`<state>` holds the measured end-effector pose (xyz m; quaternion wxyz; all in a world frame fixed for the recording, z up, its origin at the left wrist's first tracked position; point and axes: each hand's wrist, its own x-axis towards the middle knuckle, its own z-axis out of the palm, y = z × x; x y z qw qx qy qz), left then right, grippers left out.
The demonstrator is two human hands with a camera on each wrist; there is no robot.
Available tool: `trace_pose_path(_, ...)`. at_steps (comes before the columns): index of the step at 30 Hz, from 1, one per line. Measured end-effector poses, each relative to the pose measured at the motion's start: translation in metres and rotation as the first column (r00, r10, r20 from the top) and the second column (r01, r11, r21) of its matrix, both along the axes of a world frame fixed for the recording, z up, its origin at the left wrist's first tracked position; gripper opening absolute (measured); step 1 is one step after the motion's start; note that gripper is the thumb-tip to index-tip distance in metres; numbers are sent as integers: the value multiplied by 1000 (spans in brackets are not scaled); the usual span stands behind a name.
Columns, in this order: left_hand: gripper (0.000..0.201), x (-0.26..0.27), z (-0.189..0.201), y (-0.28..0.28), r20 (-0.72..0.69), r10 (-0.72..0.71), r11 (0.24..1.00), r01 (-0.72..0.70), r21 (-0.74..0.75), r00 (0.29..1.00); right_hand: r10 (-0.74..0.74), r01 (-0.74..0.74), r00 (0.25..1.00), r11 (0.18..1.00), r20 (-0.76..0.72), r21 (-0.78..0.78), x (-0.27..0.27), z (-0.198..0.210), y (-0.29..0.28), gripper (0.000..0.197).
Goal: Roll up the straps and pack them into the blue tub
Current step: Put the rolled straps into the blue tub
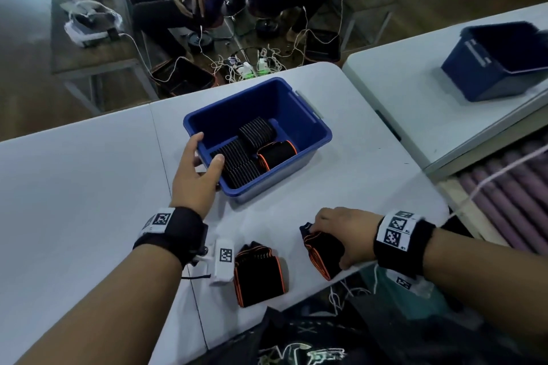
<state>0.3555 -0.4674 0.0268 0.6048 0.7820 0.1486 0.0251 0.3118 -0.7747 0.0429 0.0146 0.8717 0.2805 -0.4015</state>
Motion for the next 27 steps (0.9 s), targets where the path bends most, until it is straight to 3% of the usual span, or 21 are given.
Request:
trace_pose_path(9, 53, -1, 2, 0, -1, -7, 1000, 7, -15, 1000, -186, 184, 983, 978, 10, 98, 14, 10, 3, 45)
trace_pose_path(15, 53, -1, 3, -1, 13, -10, 1000, 11, -12, 1000, -261, 247, 965, 942, 35, 227, 37, 69, 17, 41)
trace_pose_path(20, 54, -2, 2, 0, 16, -7, 1000, 7, -2, 1000, -211, 159, 969, 932, 131, 326, 71, 124, 39, 48)
trace_pose_path(27, 56, -1, 2, -2, 10, 10, 999, -10, -46, 1000, -113, 19, 943, 957, 313, 288, 139, 130, 98, 57)
